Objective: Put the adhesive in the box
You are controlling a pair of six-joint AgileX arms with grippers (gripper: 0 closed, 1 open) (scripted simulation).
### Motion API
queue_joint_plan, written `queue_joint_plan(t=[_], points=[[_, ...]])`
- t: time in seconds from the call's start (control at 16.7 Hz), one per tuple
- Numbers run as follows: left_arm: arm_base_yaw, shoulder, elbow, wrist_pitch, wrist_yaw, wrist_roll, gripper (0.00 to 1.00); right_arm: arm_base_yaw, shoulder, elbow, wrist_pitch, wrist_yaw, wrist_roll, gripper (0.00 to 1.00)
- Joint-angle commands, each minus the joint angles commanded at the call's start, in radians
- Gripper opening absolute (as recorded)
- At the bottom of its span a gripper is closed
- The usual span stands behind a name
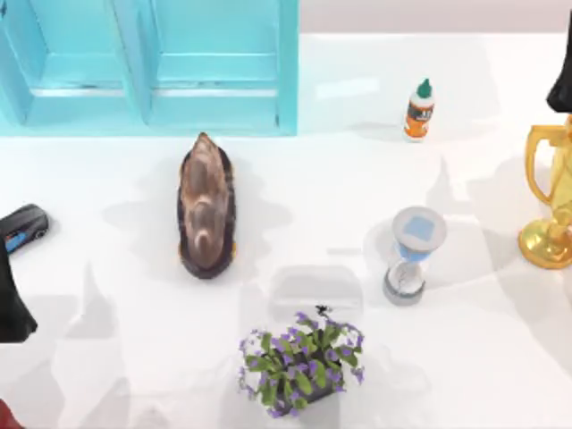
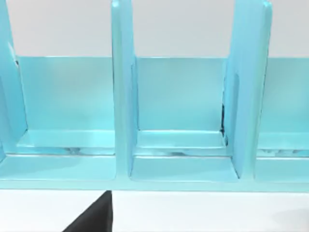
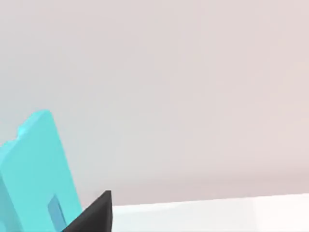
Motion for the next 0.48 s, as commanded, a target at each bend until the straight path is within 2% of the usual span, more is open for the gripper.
queue_joint_plan(t=[0.24, 0.48], points=[[0.0, 0.0, 0.0, 0.0, 0.0, 0.0, 1.0, 0.067, 0.411, 0.205, 0.103, 0.051, 0.028, 1.0], [0.0, 0.0, 0.0, 0.0, 0.0, 0.0, 1.0, 0.078, 0.793, 0.332, 0.194, 0.078, 0.04, 1.0]])
